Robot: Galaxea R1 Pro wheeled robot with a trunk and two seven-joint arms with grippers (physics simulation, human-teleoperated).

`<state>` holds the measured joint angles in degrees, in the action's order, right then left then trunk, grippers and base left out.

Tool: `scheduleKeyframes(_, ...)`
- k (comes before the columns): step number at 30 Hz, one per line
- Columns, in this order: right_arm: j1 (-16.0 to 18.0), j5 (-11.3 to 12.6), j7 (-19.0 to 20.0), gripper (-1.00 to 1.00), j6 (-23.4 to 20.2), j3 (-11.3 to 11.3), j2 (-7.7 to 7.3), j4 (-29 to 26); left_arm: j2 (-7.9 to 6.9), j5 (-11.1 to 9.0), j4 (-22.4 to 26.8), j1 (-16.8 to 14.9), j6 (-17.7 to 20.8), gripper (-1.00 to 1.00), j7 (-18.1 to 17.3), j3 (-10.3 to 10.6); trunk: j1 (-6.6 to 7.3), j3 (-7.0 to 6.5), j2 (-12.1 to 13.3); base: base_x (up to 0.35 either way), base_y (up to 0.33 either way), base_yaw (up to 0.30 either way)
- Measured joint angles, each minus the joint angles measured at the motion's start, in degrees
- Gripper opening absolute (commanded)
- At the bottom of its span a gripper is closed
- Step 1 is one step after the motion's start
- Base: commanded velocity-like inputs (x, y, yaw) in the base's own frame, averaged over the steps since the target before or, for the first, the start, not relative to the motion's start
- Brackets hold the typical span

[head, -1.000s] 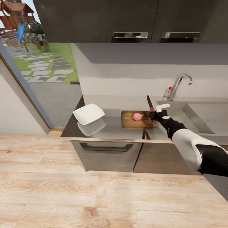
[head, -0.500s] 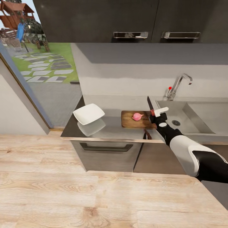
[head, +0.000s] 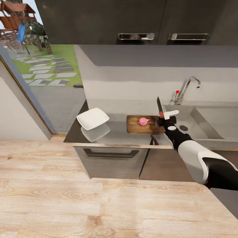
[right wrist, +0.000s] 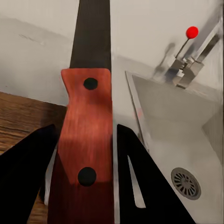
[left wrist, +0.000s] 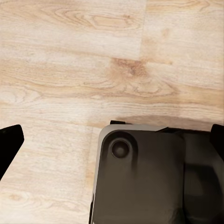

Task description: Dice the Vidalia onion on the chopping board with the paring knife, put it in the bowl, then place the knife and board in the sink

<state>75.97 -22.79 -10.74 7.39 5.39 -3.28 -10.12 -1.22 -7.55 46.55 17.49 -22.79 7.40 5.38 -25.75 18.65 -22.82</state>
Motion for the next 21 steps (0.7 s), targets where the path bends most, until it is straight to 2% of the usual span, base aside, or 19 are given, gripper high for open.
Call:
scheduleKeyframes(2,0.0,0.2,0.0,-1.00,-1.6,0.1,0.08,-2.5,0.00,0.0,-0.1,0.0,0.0,1.00,0.0,0.0,0.00,0.00,0.0,0.000,0.000,0.000)
scheduleKeyframes(4,0.0,0.2,0.0,-1.00,-6.1,0.0,0.07,-7.6,0.00,0.0,-0.5,0.0,0.0,1.00,0.0,0.0,0.00,0.00,0.0,0.000,0.000,0.000)
scheduleKeyframes(5,0.0,0.3,0.7,-1.00,-13.5,-1.0,0.04,-14.5,-0.04,0.0,-1.0,-0.1,0.0,1.00,0.0,0.0,-0.02,0.00,0.0,0.000,0.000,0.000)
scheduleKeyframes(6,0.1,0.1,1.2,-1.00,-16.3,-2.3,0.07,-18.8,-0.04,0.0,-1.5,-0.2,0.0,1.00,0.0,0.0,0.02,-0.01,0.0,0.000,0.000,0.000)
scheduleKeyframes(8,0.0,0.2,2.5,-1.00,-19.5,-6.7,0.08,-23.4,-0.02,0.0,-2.5,-0.2,0.0,1.00,0.0,0.0,0.00,0.00,0.0,0.000,0.000,0.000)
scheduleKeyframes(12,-0.1,0.1,3.9,-1.00,-21.4,-17.0,-0.17,-26.7,-0.01,0.0,-3.9,-0.3,0.0,1.00,0.0,0.0,0.00,0.00,0.0,0.000,0.000,0.000)
scheduleKeyframes(14,-0.2,0.1,4.3,-1.00,-21.7,-19.4,-0.23,-27.2,-0.02,0.0,-4.1,-0.3,0.0,1.00,0.0,0.0,0.00,0.00,0.0,0.000,0.000,0.000)
scheduleKeyframes(18,-1.9,0.1,7.3,-1.00,-21.8,-21.3,-0.34,-27.7,-0.05,0.0,-4.3,-0.3,0.0,1.00,0.0,0.0,0.00,0.00,0.0,0.000,0.000,0.000)
scheduleKeyframes(21,-4.0,0.1,12.0,-1.00,-21.5,-22.0,-0.90,-28.4,-0.07,0.0,-4.4,-0.3,0.0,1.00,0.0,0.0,0.00,0.00,0.0,0.000,0.000,0.000)
